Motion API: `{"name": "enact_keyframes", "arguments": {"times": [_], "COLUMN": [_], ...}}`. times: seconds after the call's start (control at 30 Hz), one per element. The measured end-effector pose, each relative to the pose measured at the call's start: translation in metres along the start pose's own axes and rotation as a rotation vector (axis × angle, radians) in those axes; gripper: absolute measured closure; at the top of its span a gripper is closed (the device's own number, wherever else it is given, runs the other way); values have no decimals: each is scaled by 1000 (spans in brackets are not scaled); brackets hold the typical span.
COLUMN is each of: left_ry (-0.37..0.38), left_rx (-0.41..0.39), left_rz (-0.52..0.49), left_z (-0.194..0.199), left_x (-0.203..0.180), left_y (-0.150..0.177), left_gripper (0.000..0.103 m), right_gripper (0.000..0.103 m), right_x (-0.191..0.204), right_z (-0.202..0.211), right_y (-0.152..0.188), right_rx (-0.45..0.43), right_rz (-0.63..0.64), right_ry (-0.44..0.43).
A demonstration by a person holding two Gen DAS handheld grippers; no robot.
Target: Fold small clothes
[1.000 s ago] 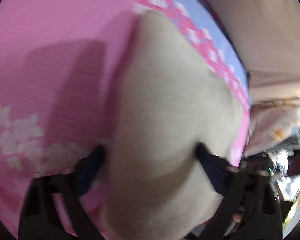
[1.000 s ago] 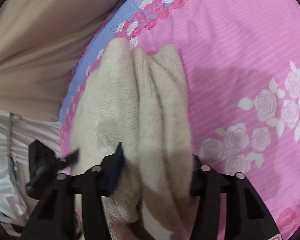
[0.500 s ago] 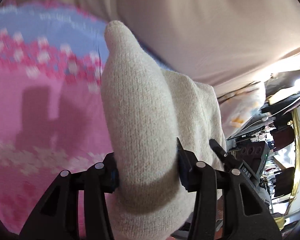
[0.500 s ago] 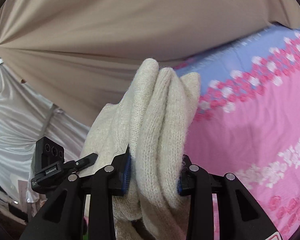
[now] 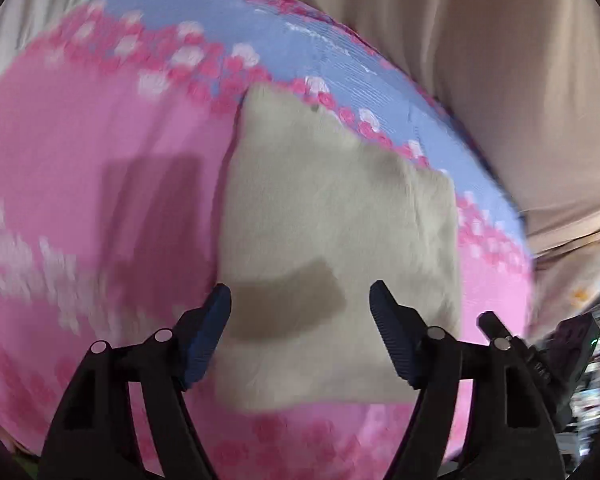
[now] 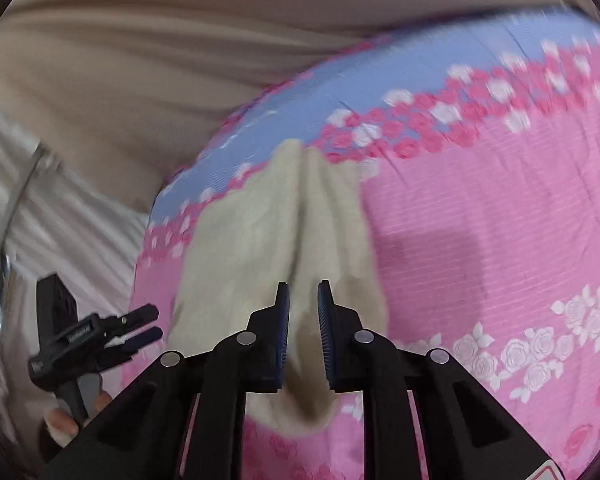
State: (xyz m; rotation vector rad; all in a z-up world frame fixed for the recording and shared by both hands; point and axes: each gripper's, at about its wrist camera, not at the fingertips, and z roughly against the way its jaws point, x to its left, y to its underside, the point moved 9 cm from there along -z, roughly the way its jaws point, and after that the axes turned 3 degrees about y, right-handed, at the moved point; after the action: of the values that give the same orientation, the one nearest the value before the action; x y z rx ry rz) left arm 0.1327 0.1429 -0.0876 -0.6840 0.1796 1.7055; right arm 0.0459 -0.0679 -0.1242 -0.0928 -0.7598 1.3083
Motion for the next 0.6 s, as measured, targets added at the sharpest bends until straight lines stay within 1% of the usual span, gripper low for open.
{"name": "enact_keyframes", "arguments": {"times": [0.03,0.07,0.13,0.2,0.23,0.27,0.3,0.33,0.37,0.43,0.47,0.5,0.53,0.57,0.6], "left_ry": [-10,-23,-58,-65,-89,-130,-165,-227,-242,-215,-209,-212,-219,-225,-225], "left_rx": [-18,-36,-75,-87,-86,-82,-76,-53,-28,-35,-49,-64,-79,-95,-117], "left_rz": [-24,-63,-132,-183,-216,-251,-277,-304,-311,-302,-305,-311,-323,-338,-353], "left_z": [7,12,20,14,5,-7,-17,-31,-37,-29,-23,-18,-11,-6,1], "left_x": [0,-1,-9,-13,-12,-9,-5,0,3,5,3,2,0,-3,-6], "left_y": [4,7,13,16,19,23,26,30,35,43,43,46,47,47,47], "left_gripper": [32,31,25,16,16,16,16,16,16,16,16,16,16,15,10], "right_gripper": [87,87,87,87,89,91,91,90,89,77,74,66,52,46,39], "right_x": [19,31,47,35,14,-2,-5,-2,4,21,27,35,43,47,53], "right_z": [6,8,-2,-29,-54,-71,-70,-63,-53,-23,-14,-5,5,10,15], "right_y": [7,12,25,39,50,62,67,65,62,54,53,52,52,52,54], "right_rx": [-10,-12,11,44,90,136,121,108,90,6,-18,-44,-81,-102,-132], "right_rz": [67,107,173,195,200,187,150,124,122,161,172,184,189,188,192], "right_ry": [4,7,45,121,198,229,196,190,195,226,232,231,240,252,267]}}
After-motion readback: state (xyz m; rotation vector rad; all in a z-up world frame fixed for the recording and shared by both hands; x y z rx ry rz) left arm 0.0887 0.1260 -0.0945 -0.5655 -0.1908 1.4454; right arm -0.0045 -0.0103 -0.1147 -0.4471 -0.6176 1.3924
